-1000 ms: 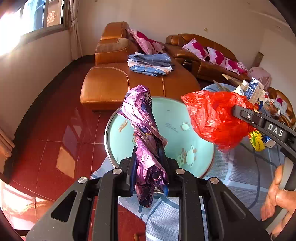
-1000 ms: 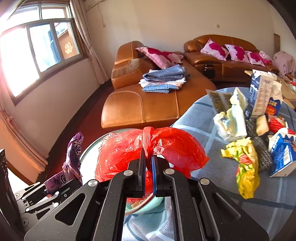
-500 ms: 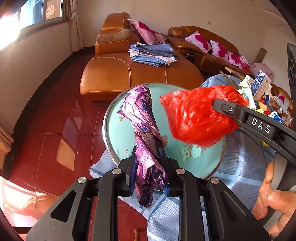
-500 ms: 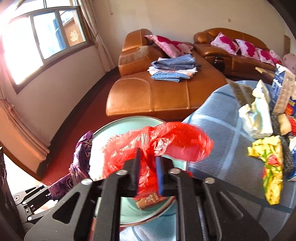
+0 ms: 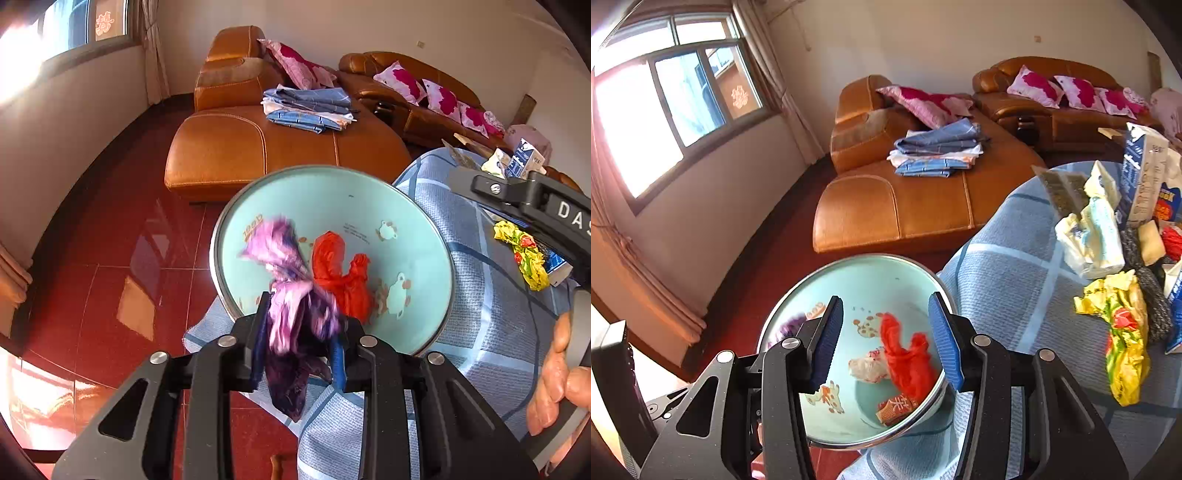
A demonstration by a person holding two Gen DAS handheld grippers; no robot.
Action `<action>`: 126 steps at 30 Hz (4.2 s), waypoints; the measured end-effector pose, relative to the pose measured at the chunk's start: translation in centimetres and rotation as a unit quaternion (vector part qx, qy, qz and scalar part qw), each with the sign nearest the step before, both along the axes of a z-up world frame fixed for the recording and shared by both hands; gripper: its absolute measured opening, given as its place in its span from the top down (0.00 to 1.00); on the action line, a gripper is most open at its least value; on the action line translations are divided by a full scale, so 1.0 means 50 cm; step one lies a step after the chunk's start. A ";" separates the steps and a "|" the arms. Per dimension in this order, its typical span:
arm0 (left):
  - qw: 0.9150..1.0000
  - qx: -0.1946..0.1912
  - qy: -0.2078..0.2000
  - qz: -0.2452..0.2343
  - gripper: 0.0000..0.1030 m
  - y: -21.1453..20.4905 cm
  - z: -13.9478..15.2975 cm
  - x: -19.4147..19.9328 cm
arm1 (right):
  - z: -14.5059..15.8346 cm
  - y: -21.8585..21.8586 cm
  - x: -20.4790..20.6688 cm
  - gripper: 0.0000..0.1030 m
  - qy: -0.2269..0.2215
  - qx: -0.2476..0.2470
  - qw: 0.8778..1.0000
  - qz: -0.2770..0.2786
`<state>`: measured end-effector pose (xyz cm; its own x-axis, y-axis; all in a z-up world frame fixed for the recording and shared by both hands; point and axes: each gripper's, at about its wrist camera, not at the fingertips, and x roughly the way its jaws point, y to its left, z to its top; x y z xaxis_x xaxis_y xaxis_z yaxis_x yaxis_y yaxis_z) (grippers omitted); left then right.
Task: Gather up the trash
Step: 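Open both grippers to drop the red bag and purple wrapper into the wastebasket, then move both grippers back toward the remaining trash on the table, then grasp the yellow plastic bag with the left gripper while the right gripper grasps the clear plastic wrapper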
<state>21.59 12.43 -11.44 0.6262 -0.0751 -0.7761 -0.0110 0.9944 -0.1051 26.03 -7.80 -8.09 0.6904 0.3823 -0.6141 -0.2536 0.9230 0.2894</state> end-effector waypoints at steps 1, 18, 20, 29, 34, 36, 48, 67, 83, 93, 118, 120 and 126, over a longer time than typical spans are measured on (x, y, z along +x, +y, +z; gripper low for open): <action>1.000 0.003 -0.001 0.001 0.64 0.000 0.001 -0.001 | 0.003 -0.006 -0.004 0.53 -0.002 0.003 1.000 -0.003; 0.995 0.033 -0.052 0.078 0.23 0.036 0.073 -0.056 | 0.038 -0.068 -0.069 0.49 -0.021 0.021 0.999 -0.034; 0.994 0.035 -0.052 0.089 0.23 0.041 0.079 -0.066 | 0.041 -0.069 -0.071 0.49 -0.022 0.022 0.999 -0.033; 0.992 0.037 -0.071 0.094 0.22 0.037 0.117 -0.098 | 0.061 -0.078 -0.097 0.49 -0.033 0.030 0.998 -0.038; 0.993 0.035 -0.074 0.088 0.20 0.024 0.122 -0.100 | 0.078 -0.100 -0.120 0.49 -0.049 0.024 0.997 -0.047; 0.994 0.030 -0.070 0.081 0.19 0.013 0.116 -0.095 | 0.083 -0.118 -0.129 0.48 -0.054 0.020 0.997 -0.059; 0.999 0.013 -0.049 0.008 0.19 -0.109 0.080 -0.059 | 0.058 -0.287 -0.181 0.44 -0.048 0.002 0.985 -0.164; 0.993 -0.010 -0.043 -0.109 0.19 -0.330 0.080 -0.032 | 0.015 -0.468 -0.240 0.40 -0.024 0.003 0.965 -0.262; 0.989 -0.016 -0.021 -0.148 0.20 -0.467 0.043 0.034 | -0.015 -0.548 -0.225 0.33 -0.004 0.000 0.958 -0.288; 0.990 -0.017 0.001 -0.143 0.35 -0.508 0.005 0.084 | -0.019 -0.569 -0.200 0.33 0.003 0.012 0.957 -0.289; 0.986 -0.050 -0.015 -0.160 0.79 -0.464 0.026 0.063 | 0.002 -0.589 -0.114 0.96 0.013 0.083 0.955 -0.283; 0.986 -0.052 -0.020 -0.160 0.79 -0.456 0.034 0.054 | 0.009 -0.594 -0.132 0.96 0.006 0.082 0.954 -0.288; 0.986 -0.055 -0.035 -0.157 0.79 -0.432 0.061 0.031 | 0.040 -0.595 -0.189 0.97 -0.021 0.079 0.952 -0.296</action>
